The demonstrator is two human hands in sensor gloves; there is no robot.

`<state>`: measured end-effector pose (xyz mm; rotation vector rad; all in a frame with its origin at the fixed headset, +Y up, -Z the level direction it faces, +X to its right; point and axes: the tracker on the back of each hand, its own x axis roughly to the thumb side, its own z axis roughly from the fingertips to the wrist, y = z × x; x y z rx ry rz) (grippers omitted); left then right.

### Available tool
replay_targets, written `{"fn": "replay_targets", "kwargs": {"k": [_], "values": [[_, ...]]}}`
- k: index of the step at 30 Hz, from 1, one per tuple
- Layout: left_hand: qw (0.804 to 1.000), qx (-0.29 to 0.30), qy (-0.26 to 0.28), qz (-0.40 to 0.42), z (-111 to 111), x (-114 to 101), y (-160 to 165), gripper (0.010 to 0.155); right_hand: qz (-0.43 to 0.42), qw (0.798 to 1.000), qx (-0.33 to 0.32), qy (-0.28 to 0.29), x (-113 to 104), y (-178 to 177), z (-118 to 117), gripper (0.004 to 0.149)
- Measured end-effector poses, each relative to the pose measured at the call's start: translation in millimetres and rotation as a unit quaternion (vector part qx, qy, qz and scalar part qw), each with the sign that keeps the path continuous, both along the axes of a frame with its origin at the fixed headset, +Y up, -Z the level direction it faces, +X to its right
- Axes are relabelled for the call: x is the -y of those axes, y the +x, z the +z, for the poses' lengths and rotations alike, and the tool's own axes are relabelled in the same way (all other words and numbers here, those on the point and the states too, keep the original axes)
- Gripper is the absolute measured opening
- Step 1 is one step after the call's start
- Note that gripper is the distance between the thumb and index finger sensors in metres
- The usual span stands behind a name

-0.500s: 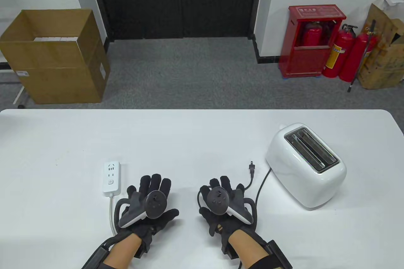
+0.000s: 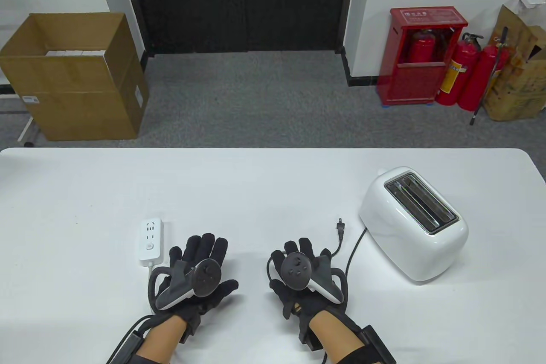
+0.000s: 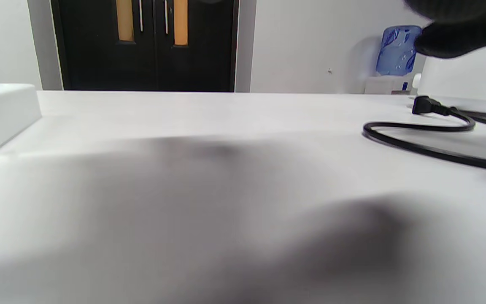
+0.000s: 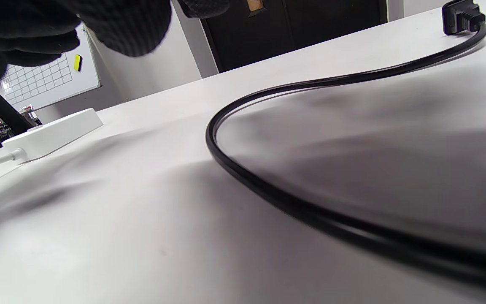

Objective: Plug the toaster into the power strip

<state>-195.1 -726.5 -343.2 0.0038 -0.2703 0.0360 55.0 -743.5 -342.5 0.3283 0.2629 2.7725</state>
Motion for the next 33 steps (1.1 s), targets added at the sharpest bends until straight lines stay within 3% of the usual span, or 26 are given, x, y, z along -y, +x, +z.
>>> {"fn": "replay_targets", "kwargs": {"k": [10,20,28,33], "values": [[0.993,-0.096,0.065,0.025,-16,-19,-65,0.089,-0.013,1.000,0.004,0.001,-2,2,0,0.069],[0.964,-0.263,-0.047,0.003,-34,15,-108,0.089,-0.027,1.000,0.011,0.000,-4,5,-2,0.069],[0.944,-0.317,-0.086,-0.016,-39,30,-109,0.089,-0.030,0.999,0.016,-0.004,-4,7,-2,0.069],[0.941,-0.329,-0.073,-0.020,-41,32,-111,0.086,-0.025,1.000,0.015,-0.006,-2,6,-3,0.069]]}}
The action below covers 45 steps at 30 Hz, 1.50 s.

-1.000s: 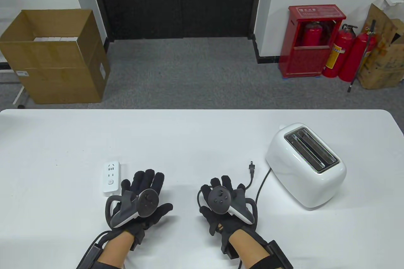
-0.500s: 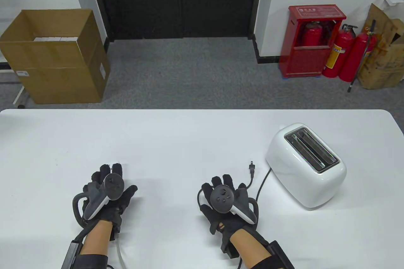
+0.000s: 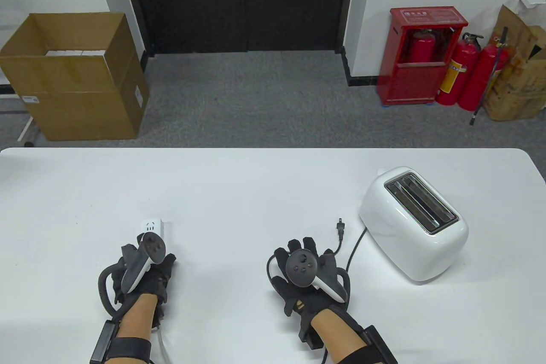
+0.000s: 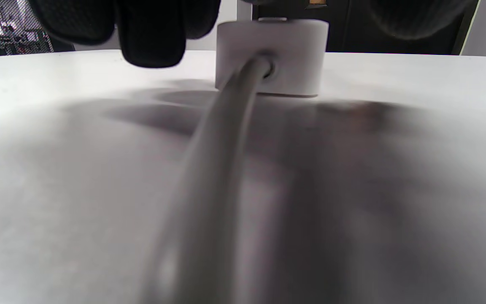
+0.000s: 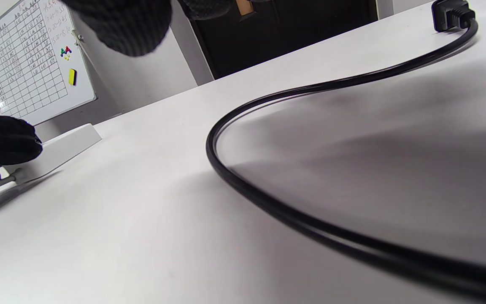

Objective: Plug the toaster into the power strip

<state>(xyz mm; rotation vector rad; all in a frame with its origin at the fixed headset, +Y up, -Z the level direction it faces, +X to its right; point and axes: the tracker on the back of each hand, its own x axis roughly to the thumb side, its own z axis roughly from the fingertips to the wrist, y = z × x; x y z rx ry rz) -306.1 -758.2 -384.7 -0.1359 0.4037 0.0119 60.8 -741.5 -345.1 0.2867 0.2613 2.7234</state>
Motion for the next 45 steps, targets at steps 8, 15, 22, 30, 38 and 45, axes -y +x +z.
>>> {"fn": "replay_targets", "kwargs": {"k": [8,15,22,30,38,45], "values": [[0.999,-0.025,-0.021,-0.011,-7,4,-2,0.080,-0.009,1.000,0.004,-0.002,1,2,-2,0.069],[0.999,-0.026,-0.020,-0.012,-12,5,-3,0.078,-0.015,1.000,0.011,-0.007,2,6,-4,0.069],[0.999,-0.037,-0.016,-0.012,-17,4,-5,0.077,-0.015,1.000,0.014,-0.008,2,6,-3,0.069],[0.999,0.022,0.027,0.012,-14,-2,9,0.074,-0.023,0.999,0.023,-0.011,2,10,-5,0.069],[0.980,0.163,0.065,0.094,-1,-9,65,0.071,-0.027,0.999,0.031,-0.017,3,14,-5,0.069],[0.967,0.226,0.050,0.106,6,2,104,0.070,-0.028,0.998,0.041,-0.024,6,19,-7,0.069]]}}
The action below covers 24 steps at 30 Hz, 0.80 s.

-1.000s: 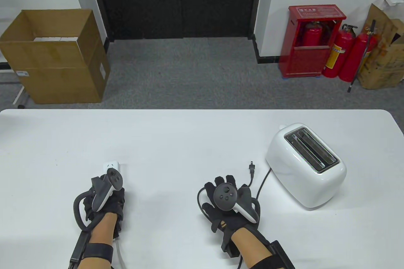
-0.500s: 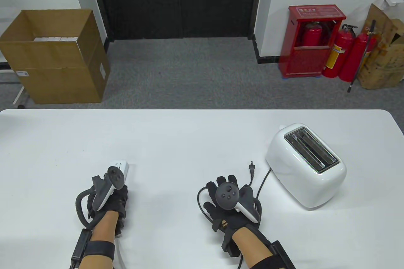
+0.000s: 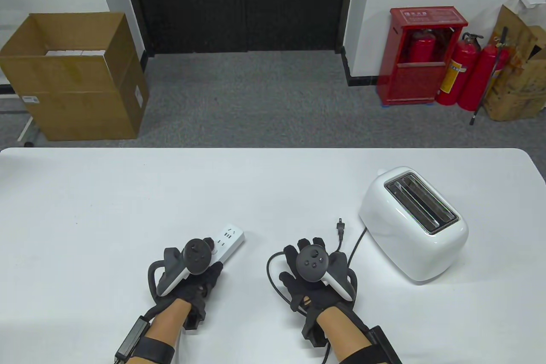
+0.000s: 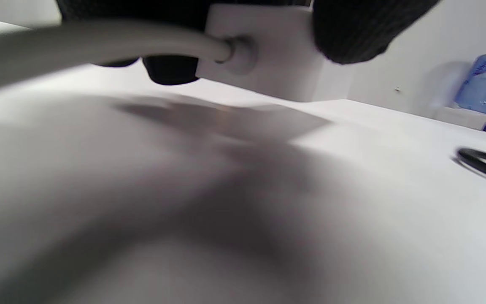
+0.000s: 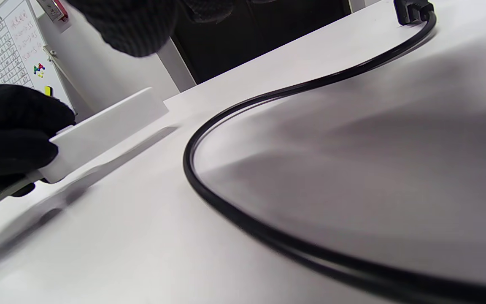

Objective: Plug the toaster into the power strip

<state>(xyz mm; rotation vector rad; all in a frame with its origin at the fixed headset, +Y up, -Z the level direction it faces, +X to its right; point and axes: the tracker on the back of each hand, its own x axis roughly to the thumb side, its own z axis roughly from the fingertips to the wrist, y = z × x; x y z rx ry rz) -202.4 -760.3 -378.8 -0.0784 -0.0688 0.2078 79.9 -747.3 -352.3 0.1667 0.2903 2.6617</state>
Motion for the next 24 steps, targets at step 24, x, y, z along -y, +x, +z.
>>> {"fn": "replay_targets", "kwargs": {"k": [24], "values": [[0.999,0.040,-0.029,0.008,4,8,26,0.063,-0.003,1.000,0.011,-0.009,2,-4,-7,0.069]]}}
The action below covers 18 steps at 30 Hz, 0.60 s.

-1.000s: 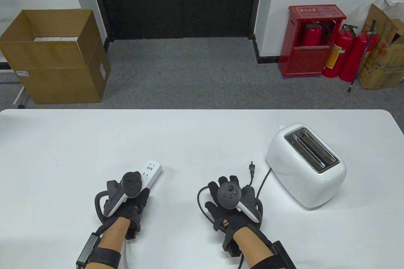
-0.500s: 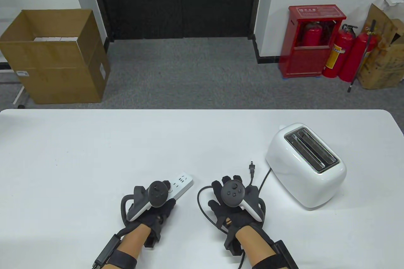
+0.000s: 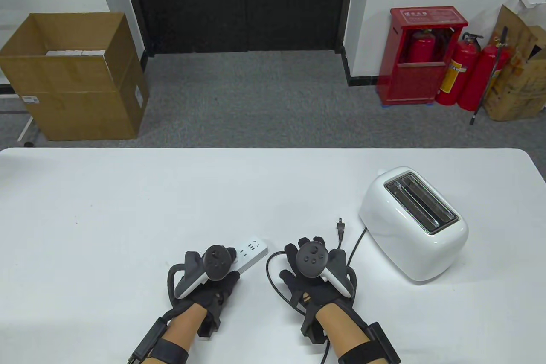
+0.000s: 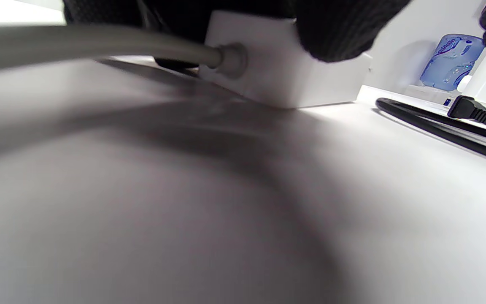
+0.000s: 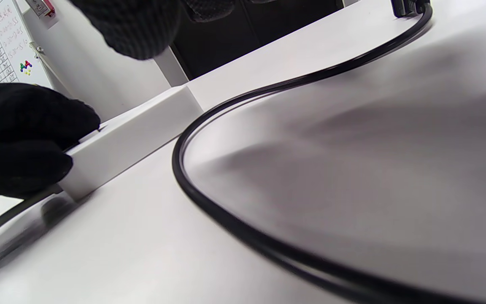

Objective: Plug the toaster into the power strip

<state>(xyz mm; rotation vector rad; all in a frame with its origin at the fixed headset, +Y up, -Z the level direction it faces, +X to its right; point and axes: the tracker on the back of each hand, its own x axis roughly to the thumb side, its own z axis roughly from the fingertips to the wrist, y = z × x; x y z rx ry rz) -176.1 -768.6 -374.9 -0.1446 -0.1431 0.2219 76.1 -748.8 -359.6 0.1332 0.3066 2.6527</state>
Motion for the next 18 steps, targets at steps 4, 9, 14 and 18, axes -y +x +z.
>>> {"fn": "replay_targets", "kwargs": {"k": [4,9,14,18], "values": [[1.000,-0.002,-0.004,0.011,-1,0,-1,0.063,-0.005,1.000,0.018,0.015,-5,5,-2,0.069],[1.000,-0.005,-0.009,0.019,-2,0,-2,0.062,-0.046,0.994,0.092,0.044,-18,27,-7,0.071],[0.999,-0.002,-0.016,0.037,-4,2,-6,0.062,-0.047,0.981,0.178,0.063,-26,56,-21,0.069],[0.999,-0.001,-0.022,0.043,-5,1,-7,0.062,-0.017,0.968,0.244,0.044,-26,73,-38,0.066]]}}
